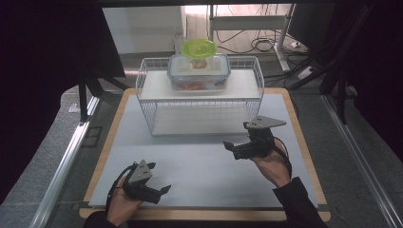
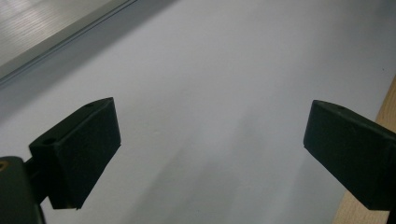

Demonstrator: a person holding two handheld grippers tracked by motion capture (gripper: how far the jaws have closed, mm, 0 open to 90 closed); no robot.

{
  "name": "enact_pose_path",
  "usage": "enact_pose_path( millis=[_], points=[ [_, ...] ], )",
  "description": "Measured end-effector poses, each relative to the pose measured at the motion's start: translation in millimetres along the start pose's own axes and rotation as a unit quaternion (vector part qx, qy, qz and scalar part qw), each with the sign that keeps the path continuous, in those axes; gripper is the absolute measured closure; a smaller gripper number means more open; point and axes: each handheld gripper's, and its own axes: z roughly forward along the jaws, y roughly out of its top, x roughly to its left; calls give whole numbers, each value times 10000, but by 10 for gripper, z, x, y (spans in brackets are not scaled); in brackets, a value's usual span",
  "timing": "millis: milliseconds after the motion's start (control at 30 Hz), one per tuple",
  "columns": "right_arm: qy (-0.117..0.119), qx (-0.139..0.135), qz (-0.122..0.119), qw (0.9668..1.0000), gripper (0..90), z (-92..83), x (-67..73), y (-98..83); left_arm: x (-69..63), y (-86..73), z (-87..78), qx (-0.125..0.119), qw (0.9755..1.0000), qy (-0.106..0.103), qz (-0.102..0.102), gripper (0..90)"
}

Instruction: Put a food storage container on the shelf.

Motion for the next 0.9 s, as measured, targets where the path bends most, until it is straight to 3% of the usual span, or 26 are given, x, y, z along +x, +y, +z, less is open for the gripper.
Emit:
enact_pose_path(
  millis=[400,900],
  points=[
    [-273,125,-27,9995,0,-129,43,-254,1,0,4,-18,10000,-38,-13,35],
    [-600,422,67,9973,0,-211,-86,-669,8,-1,10,-37,9999,-23,-91,36]
  ],
)
